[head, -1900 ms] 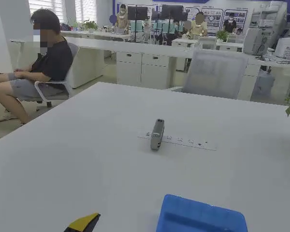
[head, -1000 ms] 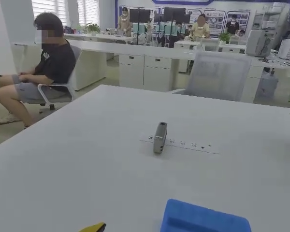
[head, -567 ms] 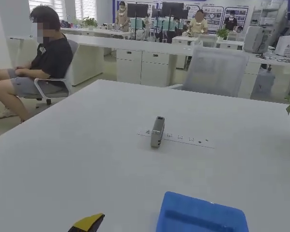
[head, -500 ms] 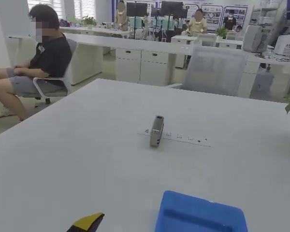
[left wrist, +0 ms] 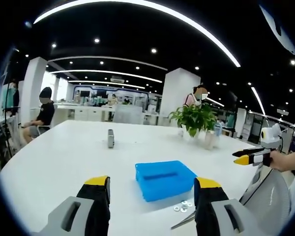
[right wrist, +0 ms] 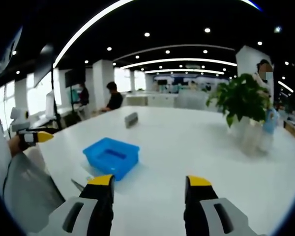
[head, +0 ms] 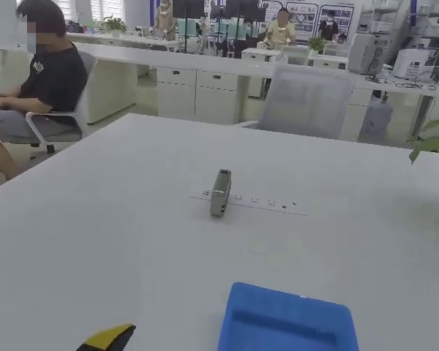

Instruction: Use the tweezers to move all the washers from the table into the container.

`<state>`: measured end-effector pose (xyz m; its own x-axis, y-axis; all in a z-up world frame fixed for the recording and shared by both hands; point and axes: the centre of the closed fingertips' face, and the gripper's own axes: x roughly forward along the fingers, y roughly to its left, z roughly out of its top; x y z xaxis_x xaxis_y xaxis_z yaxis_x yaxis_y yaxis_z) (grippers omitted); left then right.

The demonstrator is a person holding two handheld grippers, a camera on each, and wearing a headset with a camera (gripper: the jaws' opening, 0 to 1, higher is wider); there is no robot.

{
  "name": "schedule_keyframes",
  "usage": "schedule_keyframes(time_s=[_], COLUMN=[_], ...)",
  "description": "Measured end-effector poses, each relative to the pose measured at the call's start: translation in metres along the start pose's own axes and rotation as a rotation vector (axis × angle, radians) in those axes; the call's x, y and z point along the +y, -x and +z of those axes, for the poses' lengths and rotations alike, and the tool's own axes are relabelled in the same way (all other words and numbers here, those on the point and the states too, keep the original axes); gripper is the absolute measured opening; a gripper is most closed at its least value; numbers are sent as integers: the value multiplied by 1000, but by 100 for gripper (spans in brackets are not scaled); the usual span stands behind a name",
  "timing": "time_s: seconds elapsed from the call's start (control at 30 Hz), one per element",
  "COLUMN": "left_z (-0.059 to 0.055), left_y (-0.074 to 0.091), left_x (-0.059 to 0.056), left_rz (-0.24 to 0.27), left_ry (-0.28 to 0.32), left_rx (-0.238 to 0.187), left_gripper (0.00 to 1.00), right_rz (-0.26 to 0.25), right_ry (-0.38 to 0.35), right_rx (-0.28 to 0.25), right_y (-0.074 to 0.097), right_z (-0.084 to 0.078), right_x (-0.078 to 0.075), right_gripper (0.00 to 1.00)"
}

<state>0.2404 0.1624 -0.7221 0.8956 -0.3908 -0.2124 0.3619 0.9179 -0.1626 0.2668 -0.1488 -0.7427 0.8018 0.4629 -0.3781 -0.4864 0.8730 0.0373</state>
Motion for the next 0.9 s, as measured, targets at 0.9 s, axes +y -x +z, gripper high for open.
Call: schedule_keyframes(time_s=[0.9], left_z=[-47], left_y=[-16], left_x=[-36], left_rz=[-354], left_ry=[-105], left_rx=[318], left_gripper=[45], right_rz=[190], right_ry=[128], right_rx=[126], right_y=[-41], right_z=[-1], right_x=[71], right_gripper=[41])
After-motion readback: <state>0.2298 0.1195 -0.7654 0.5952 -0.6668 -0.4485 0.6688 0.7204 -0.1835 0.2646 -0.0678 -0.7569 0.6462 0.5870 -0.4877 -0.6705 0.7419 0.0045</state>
